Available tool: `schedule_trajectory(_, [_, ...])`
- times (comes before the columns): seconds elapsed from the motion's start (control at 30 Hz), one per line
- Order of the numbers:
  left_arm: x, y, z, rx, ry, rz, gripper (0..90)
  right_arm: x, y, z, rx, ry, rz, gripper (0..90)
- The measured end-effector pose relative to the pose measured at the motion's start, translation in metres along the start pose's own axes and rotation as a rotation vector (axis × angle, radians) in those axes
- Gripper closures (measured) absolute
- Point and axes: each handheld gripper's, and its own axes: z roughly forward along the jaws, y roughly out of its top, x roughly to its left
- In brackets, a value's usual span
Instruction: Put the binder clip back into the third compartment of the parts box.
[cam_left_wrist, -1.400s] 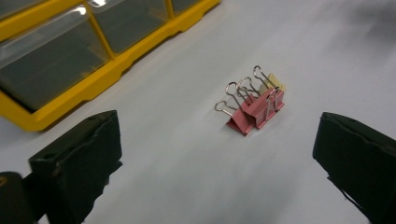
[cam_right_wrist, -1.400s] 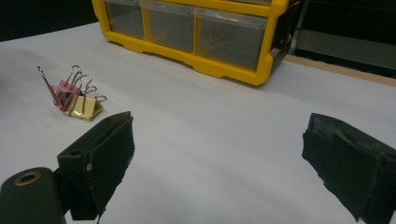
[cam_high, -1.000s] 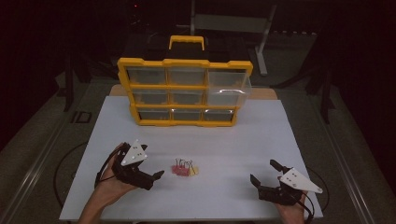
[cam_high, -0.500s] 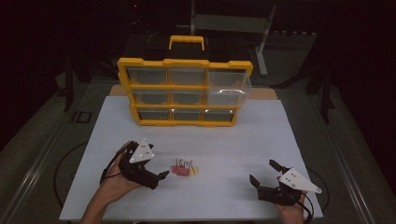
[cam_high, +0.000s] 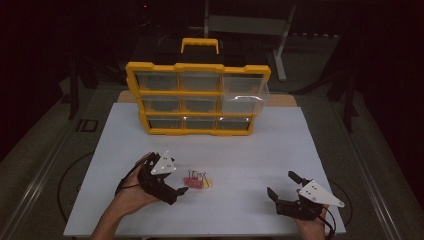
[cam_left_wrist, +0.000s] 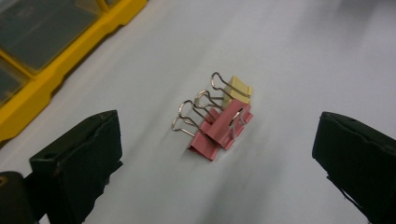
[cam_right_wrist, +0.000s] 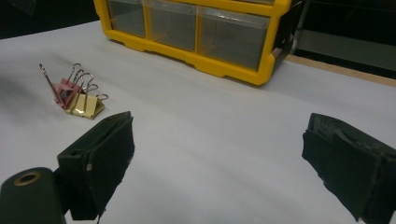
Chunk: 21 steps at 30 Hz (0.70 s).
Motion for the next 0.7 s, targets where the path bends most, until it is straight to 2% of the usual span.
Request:
schedule_trajectory(0.3, [0.0, 0.001, 0.01, 0.021, -0.04, 0.02, 8.5, 0.0, 0.0, 0.0, 0.001, 0.001, -0.001, 8.8])
schedule_trajectory(0.57, [0.002, 0.001, 0.021, 0.042, -0.061, 0.02, 17.4, 0.001, 0.0, 0.001, 0.002, 0.009, -0.007, 8.7])
schedule_trajectory(0.63, [0.002, 0.001, 0.024, 0.051, -0.052, 0.024, 23.0, 0.001, 0.0, 0.001, 0.002, 0.009, -0.006, 8.8])
schedule_trajectory(0.7, [0.002, 0.001, 0.026, 0.056, -0.062, 0.025, 29.1, 0.0, 0.0, 0.001, 0.0, 0.006, -0.005, 8.8])
